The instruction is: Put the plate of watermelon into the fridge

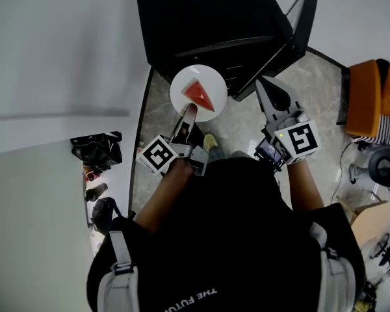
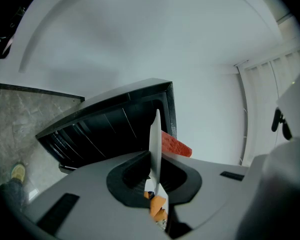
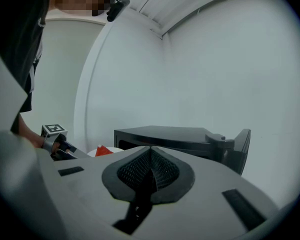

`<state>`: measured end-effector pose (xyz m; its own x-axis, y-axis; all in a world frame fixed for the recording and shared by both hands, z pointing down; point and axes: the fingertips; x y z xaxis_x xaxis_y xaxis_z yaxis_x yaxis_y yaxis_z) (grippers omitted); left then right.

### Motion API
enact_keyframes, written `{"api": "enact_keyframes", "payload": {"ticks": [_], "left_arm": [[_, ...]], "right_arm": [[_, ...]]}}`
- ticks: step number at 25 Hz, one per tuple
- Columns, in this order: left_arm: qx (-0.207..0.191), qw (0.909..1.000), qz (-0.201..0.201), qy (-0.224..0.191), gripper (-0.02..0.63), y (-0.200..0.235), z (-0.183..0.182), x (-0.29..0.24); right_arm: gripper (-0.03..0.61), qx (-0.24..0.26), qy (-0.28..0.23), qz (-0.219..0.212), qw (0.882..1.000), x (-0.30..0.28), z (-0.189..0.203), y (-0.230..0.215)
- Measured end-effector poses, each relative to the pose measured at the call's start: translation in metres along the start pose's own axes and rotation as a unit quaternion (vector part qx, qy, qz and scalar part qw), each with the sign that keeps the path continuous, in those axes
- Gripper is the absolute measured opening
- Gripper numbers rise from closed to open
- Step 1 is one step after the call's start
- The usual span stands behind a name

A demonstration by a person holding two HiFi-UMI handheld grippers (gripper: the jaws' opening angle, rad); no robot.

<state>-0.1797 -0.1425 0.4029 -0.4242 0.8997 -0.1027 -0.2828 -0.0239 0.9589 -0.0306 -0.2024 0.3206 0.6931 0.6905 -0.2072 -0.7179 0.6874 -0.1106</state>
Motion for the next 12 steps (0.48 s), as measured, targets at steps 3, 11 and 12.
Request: {"api": "enact_keyframes", "payload": {"ticks": [3,11,12], "left_arm": [[0.001,1.0000,-0.001,0.004,0.025,0.000,-0.002,-0.003],[0.001,0.9999,-0.009,0.011,0.025,-0.003,0.005,-0.022],[-0.003,0.9999,-0.006,0.011,0.025,0.000,0.003,-0.017]], "right_arm": [[0.014,-0.010,-0.001,0.011,1.000,0.000,-0.001,-0.004],[0.014,-0.022,-0.003,0.013,1.000,0.002,-0.002,-0.025],[0.014,-0.021,-0.006,0.014,1.000,0.002,-0.001,-0.019]]}}
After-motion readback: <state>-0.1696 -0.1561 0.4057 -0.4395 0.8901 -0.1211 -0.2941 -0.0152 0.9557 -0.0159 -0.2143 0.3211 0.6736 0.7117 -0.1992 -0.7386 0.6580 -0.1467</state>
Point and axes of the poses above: the fingertips, and each gripper's own axes: x backward along the fingers, y to its left, z out of its underside, and after that the axes turned 6 degrees about -x, right-handed
